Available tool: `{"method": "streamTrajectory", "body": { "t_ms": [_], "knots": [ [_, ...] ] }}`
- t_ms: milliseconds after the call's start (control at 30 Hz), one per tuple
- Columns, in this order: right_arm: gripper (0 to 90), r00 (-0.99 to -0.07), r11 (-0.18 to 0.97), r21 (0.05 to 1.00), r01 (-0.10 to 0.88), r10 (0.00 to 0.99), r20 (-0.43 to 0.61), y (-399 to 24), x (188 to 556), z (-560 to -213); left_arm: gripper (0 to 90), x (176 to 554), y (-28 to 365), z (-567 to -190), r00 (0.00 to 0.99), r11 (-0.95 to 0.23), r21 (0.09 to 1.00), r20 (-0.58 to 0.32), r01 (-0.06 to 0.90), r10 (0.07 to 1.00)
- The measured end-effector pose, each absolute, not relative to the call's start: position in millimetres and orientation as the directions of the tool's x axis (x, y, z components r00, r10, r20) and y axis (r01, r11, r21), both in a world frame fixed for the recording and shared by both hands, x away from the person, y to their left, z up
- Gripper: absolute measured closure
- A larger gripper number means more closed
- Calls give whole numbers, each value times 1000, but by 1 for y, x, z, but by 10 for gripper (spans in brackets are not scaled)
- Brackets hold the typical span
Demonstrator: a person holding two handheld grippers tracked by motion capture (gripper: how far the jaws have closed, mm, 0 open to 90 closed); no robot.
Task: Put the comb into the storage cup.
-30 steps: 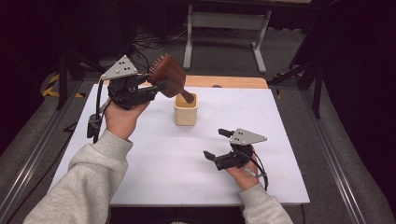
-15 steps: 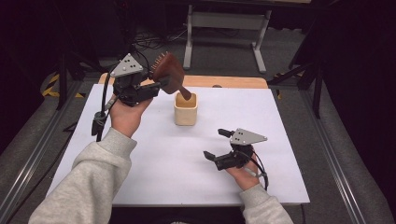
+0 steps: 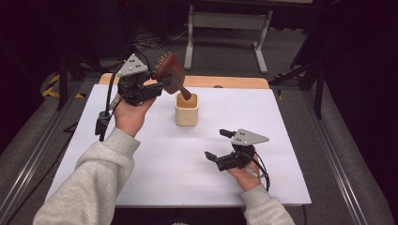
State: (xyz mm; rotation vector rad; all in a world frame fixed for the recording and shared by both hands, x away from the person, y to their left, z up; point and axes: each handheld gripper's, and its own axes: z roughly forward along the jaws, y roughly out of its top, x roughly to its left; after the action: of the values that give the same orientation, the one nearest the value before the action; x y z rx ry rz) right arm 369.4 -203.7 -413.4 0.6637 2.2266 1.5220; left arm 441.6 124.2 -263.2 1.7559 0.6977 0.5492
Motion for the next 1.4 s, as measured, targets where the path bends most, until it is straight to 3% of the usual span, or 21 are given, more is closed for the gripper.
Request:
{"method": "streamTrajectory", "body": {
  "t_ms": [1400],
  "knots": [
    [39,-825,303,938,168,565,-35,-206,368,-412,599,469,103,-305,692,-231,925,-46,302,721]
  ]
}}
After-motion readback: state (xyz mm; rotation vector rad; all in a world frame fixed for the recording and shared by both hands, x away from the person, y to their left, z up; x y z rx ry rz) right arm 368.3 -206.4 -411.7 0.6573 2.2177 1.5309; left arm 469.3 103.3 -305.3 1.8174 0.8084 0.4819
